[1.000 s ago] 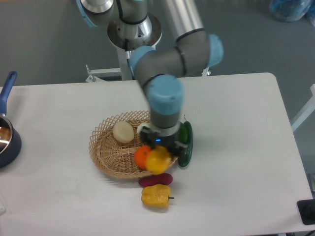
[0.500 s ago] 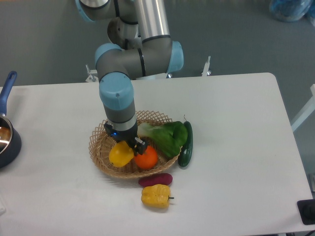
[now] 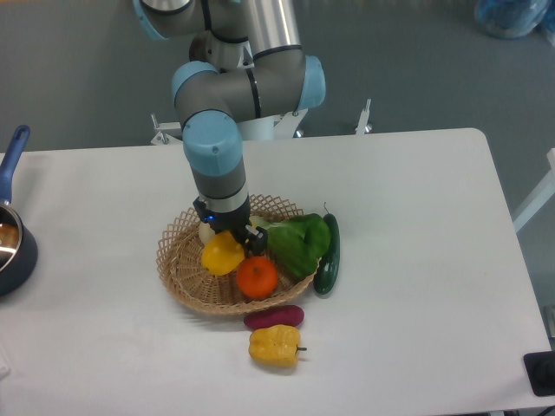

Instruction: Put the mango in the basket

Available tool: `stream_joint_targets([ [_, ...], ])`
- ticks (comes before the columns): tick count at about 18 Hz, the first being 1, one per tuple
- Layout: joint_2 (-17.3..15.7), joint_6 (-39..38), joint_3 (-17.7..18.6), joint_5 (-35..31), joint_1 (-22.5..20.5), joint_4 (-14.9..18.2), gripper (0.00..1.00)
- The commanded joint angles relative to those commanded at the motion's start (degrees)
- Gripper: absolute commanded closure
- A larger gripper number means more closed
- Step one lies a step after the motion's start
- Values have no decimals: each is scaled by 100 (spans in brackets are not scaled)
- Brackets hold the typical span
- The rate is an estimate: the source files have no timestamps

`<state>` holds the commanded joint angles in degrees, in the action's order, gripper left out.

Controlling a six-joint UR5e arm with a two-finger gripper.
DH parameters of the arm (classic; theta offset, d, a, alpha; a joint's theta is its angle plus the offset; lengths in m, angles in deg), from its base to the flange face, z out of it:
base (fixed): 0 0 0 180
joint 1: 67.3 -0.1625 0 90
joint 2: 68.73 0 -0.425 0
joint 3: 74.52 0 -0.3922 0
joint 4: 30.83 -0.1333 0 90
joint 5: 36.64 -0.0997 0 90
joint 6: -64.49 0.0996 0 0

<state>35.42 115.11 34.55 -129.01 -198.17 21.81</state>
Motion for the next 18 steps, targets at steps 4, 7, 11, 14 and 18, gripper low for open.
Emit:
stream_joint_targets([
  [4, -123, -17, 79, -282, -9, -9, 0],
  [7, -237, -52, 44, -247, -210, -244, 0],
  [11, -281, -44, -131, -80, -588, -483, 0],
  [14, -308, 9, -176, 78, -843, -483, 0],
  [18, -255, 656, -342, 166, -1309, -483, 0],
])
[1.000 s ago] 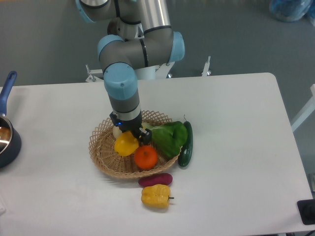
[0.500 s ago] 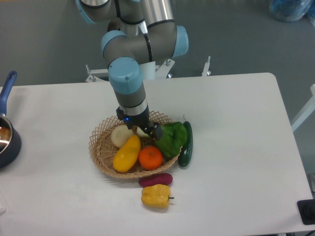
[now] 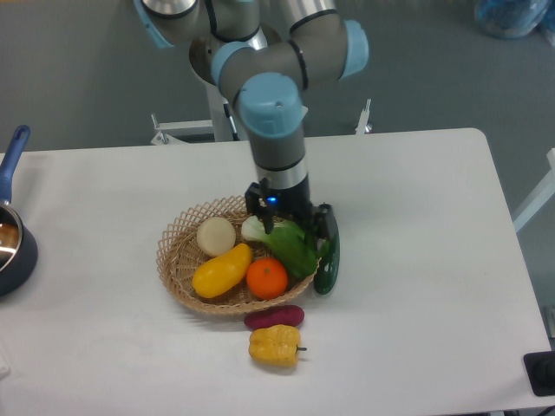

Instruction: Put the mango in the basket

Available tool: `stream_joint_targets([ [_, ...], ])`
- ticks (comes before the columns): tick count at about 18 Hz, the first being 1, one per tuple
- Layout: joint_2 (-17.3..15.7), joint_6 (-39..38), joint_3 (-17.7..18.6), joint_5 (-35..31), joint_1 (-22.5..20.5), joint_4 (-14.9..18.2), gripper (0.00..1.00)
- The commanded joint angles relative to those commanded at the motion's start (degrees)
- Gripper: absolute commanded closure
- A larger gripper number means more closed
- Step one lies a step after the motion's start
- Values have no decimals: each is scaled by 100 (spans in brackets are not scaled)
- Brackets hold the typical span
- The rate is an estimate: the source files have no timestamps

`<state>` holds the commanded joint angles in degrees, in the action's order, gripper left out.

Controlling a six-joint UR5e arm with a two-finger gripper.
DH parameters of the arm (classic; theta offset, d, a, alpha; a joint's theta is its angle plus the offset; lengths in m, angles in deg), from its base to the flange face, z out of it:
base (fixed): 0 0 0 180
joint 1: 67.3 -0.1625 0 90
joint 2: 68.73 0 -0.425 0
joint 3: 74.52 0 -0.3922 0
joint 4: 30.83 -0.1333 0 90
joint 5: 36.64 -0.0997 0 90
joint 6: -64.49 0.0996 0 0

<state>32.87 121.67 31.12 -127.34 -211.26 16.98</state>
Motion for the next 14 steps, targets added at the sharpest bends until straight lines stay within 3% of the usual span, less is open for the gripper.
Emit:
stream_joint_targets([
  [6, 176, 1548, -255, 377, -1300, 61, 0],
  [10, 264, 2147, -308, 360, -1599, 70, 0],
  [14, 238, 2682, -361, 361, -1907, 430, 0],
])
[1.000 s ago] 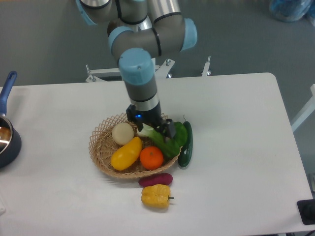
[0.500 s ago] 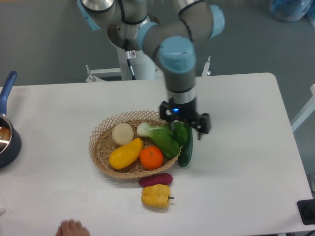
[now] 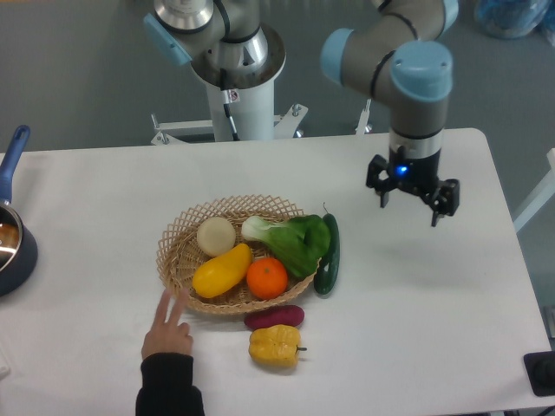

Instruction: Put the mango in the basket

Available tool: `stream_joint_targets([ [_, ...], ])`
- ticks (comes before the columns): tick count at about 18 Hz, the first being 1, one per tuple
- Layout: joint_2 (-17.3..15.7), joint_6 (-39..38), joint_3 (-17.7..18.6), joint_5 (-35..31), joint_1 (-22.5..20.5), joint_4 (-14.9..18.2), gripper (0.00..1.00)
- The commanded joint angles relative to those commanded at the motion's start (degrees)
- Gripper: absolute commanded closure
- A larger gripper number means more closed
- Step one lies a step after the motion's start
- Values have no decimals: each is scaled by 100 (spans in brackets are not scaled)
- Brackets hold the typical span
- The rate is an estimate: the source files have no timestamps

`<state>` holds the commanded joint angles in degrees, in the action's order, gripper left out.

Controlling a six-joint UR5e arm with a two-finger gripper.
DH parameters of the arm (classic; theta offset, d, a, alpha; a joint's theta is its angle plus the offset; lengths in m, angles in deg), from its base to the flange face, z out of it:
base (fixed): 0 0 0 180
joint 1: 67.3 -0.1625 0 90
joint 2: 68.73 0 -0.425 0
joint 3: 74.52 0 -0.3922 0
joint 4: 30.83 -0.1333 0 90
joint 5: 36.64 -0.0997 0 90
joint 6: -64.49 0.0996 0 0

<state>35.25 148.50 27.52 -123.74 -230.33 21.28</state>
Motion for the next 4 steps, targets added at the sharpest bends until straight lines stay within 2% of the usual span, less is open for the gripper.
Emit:
stream_joint_targets([
  [4, 0, 116, 26, -9, -9, 0, 0],
])
